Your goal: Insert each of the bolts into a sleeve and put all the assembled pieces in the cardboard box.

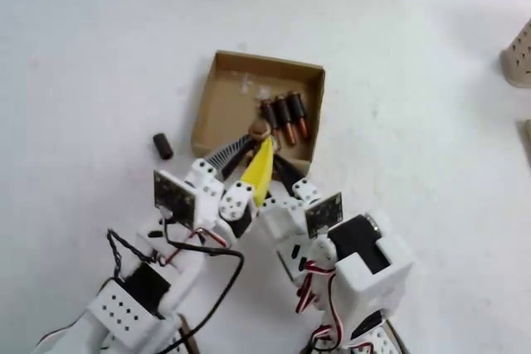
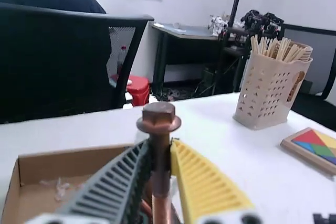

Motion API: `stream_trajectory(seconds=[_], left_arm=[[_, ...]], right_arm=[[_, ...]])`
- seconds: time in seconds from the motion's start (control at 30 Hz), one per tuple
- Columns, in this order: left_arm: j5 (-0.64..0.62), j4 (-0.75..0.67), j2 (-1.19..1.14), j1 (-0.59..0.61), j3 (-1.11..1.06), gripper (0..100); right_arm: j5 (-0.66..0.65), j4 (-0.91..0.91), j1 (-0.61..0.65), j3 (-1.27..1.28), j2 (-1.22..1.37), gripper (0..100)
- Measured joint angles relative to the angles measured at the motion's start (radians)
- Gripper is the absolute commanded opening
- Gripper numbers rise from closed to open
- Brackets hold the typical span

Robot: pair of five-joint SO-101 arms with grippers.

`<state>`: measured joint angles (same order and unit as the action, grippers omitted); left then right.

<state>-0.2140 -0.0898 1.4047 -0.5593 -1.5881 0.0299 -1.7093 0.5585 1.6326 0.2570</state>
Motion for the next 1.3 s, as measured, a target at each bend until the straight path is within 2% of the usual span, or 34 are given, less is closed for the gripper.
stream_trajectory(seconds=[0.2, 0.53, 1.3], left_arm=[[0.002, -0.141, -0.038, 0.084, 0.002, 2], [0.0, -0.385, -0.43, 0.101, 0.051, 2], [0.0, -0.399, -0.433, 0.052, 0.026, 2]], right_arm=[[0.0, 0.0, 0.0, 0.0, 0.0, 1.6], [0.0, 0.0, 0.0, 0.0, 0.0, 1.6], [0.0, 0.0, 0.0, 0.0, 0.0, 1.6]])
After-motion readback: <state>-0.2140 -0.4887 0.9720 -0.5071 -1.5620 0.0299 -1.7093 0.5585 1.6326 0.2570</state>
